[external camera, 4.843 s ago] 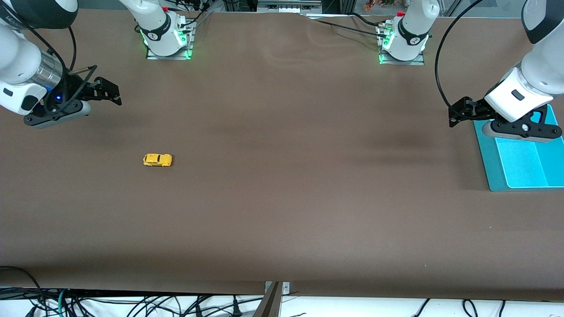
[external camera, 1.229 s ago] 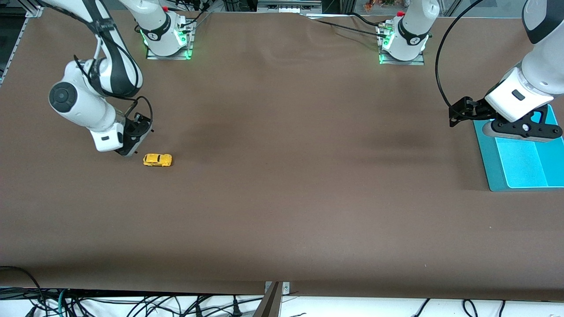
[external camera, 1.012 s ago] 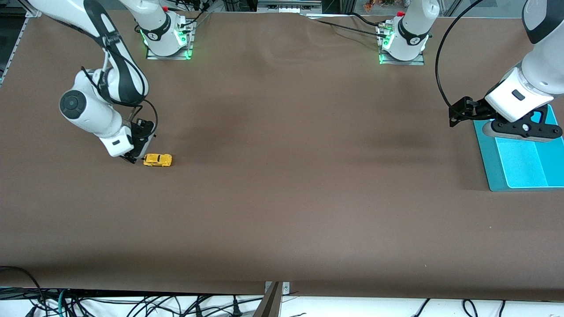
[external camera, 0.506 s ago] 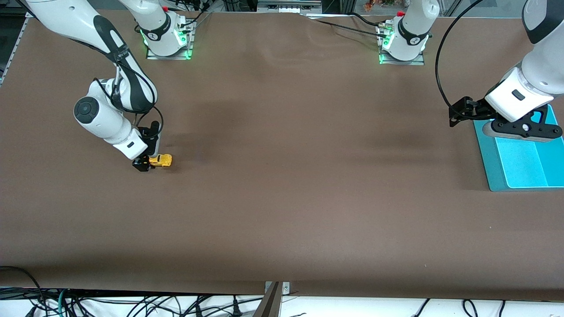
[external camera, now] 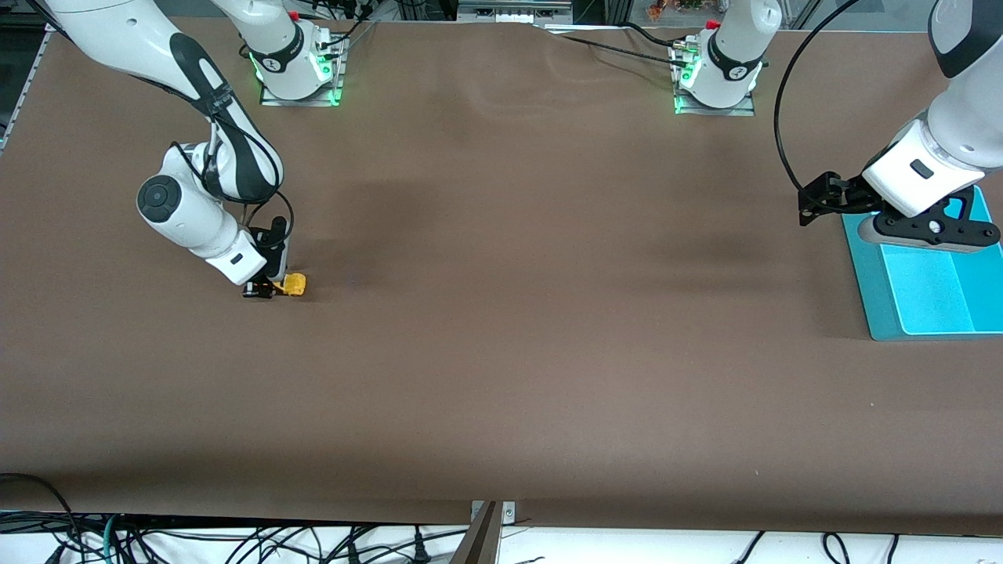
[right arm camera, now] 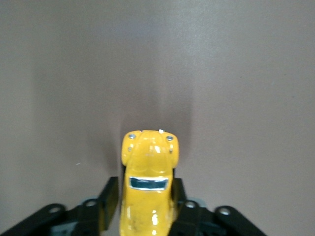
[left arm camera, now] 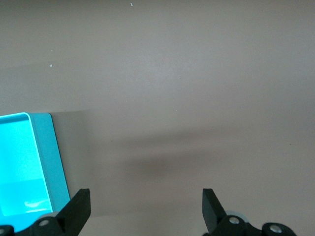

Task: Wind and store yellow beetle car
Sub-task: 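Close the right gripper on the yellow car's body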

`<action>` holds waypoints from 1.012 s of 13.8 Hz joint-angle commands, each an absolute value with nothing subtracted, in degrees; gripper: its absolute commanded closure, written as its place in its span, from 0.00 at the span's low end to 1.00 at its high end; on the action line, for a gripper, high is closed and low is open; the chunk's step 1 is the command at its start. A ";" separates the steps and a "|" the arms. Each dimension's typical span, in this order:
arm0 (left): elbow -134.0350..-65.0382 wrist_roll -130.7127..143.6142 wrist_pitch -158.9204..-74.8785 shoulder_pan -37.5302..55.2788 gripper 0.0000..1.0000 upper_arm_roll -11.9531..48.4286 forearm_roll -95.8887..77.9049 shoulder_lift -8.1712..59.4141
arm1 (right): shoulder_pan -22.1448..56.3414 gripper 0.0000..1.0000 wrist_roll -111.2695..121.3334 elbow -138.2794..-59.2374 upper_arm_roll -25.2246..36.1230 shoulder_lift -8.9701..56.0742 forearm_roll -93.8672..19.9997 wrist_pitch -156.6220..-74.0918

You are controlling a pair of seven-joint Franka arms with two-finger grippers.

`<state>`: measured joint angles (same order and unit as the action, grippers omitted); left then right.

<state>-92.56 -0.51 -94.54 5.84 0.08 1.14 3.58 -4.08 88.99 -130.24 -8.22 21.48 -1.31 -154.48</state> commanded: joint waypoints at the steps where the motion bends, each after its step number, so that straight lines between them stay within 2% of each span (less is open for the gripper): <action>1: -91.85 -1.23 -93.60 6.06 0.00 -0.18 0.53 3.25 | -4.04 0.87 89.82 -130.17 -8.96 21.45 -0.79 -154.60; 5: -91.85 -1.23 -93.60 6.06 0.00 -0.18 0.53 3.25 | -3.96 0.87 88.60 -129.55 -13.00 20.39 -0.88 -153.73; 14: -91.93 -1.14 -93.60 6.06 0.00 -0.09 0.53 3.25 | -4.75 0.86 92.28 -129.99 -10.99 22.94 -0.70 -154.16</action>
<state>-92.56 -0.51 -94.54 5.85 0.11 1.14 3.58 -3.84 90.36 -129.68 -12.03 22.05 -1.29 -154.09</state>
